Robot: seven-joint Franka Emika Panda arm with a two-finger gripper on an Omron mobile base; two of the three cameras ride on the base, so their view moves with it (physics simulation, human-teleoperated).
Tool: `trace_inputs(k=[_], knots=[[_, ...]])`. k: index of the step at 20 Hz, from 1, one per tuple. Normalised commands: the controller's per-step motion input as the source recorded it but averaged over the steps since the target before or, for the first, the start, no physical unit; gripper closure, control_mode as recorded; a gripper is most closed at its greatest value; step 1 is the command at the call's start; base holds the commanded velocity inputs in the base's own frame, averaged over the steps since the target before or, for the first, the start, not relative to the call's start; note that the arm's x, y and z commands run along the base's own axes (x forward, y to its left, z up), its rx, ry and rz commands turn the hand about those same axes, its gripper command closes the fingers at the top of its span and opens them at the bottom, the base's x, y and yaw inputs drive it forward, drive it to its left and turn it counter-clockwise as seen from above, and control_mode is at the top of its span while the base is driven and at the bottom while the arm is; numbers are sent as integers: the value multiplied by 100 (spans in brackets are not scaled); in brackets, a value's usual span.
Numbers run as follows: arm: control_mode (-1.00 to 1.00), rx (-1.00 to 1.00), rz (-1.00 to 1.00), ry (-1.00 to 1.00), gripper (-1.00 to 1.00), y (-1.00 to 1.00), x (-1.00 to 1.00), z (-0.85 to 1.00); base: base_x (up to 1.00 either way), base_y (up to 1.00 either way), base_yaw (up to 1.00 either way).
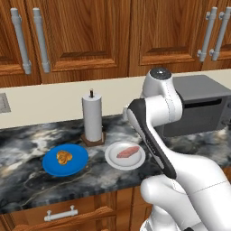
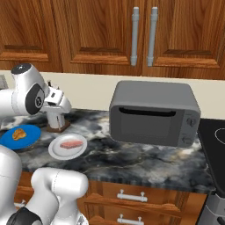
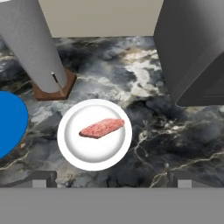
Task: Open the toaster oven door. Place the bread on the top rack in the toaster oven and place the steak on the bottom rack.
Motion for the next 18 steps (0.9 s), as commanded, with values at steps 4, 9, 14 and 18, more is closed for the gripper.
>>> trace_inputs(k=[4, 9, 14, 18], knots=[[-100, 0, 0, 0, -100, 0, -5, 0, 0, 0, 0], [-100, 8, -15, -5, -100, -28, -46, -2, 0, 0, 0], [-100, 9, -21, 0, -100, -45, -32, -1, 0, 0, 0], [-100, 6, -18, 1, -100, -48, -23, -5, 0, 0, 0]])
